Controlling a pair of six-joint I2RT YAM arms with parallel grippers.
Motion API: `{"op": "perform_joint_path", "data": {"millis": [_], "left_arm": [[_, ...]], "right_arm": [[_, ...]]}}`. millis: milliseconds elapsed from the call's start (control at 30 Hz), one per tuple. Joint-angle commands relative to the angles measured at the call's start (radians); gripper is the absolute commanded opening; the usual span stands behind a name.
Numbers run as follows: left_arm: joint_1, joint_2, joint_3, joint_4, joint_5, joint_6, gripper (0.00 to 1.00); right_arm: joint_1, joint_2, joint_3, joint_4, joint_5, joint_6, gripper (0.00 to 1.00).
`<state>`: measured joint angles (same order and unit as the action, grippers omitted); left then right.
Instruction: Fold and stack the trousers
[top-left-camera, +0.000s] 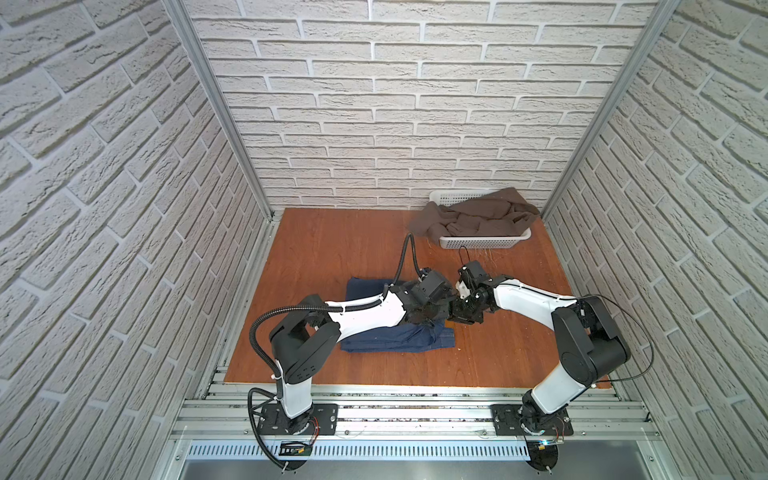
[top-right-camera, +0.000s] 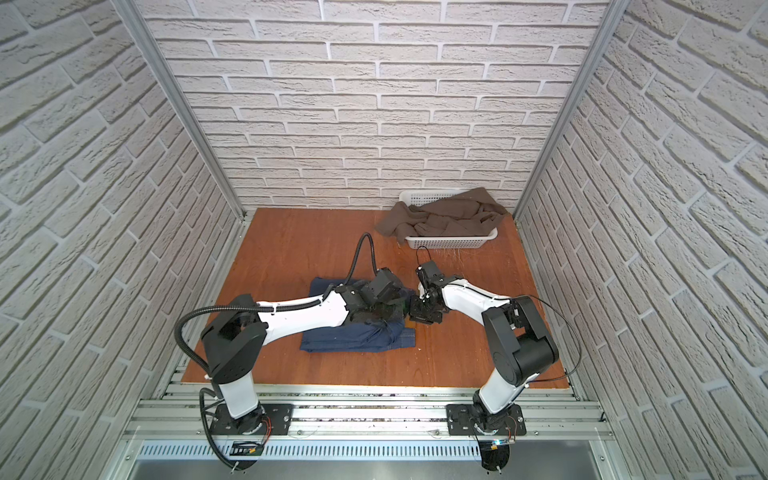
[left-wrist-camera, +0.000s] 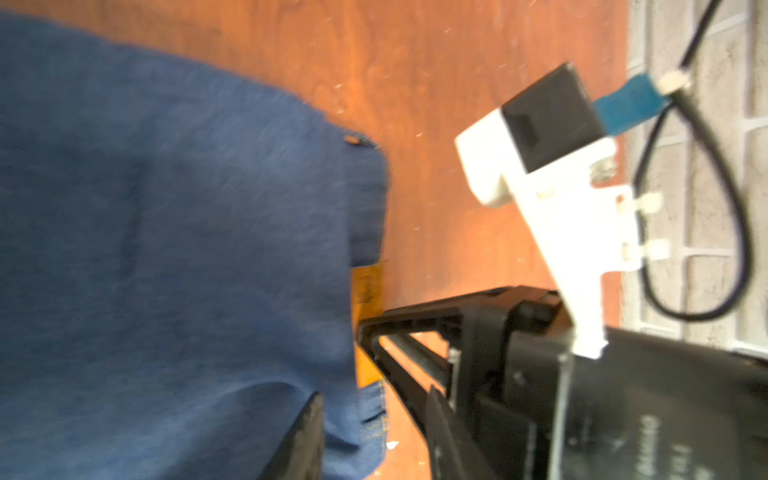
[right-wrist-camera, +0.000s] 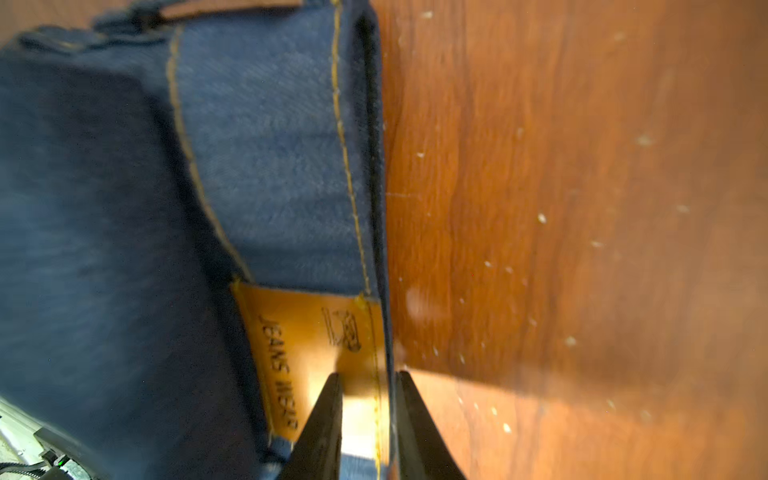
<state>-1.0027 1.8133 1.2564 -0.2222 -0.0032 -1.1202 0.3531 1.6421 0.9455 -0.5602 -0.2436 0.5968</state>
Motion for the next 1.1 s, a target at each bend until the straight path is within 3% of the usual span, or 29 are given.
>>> {"op": "perform_joint_path", "data": {"millis": [0,200,333,533,800,900,1000,1067], "left_arm": [[-0.005,-0.055,0.02,0.049,0.002,0.014,0.51],[-0.002,-0.146,0.005,0.05,-0.041,0.063,0.58],[0.015,-0.233,-0.031,0.02,-0.097,0.1,0.62],[0.085,-0.38,-0.174,-0.02,-0.145,0.095,0.67],[0.154,-0.613,-0.342,-0.13,-0.227,0.073,0.7],[0.18,-0.69,-0.385,-0.173,-0.249,0.068,0.7],[0.204,-0.749,-0.409,-0.218,-0.268,0.069,0.7],[0.217,-0.778,-0.417,-0.241,-0.276,0.074,0.7]], "right_arm": [[-0.003,-0.077,0.045,-0.067,0.068,-0.005,0.25],[-0.003,-0.183,0.104,-0.173,0.18,-0.013,0.28],[0.008,-0.209,0.138,-0.174,0.107,-0.026,0.33],[0.081,-0.106,0.171,-0.132,0.064,0.005,0.41],[0.122,0.044,0.18,-0.044,0.003,0.034,0.43],[0.136,0.08,0.19,-0.027,-0.026,0.036,0.37],[0.145,0.055,0.202,-0.042,-0.007,0.034,0.09],[0.15,0.005,0.217,-0.066,0.026,0.029,0.05]]}}
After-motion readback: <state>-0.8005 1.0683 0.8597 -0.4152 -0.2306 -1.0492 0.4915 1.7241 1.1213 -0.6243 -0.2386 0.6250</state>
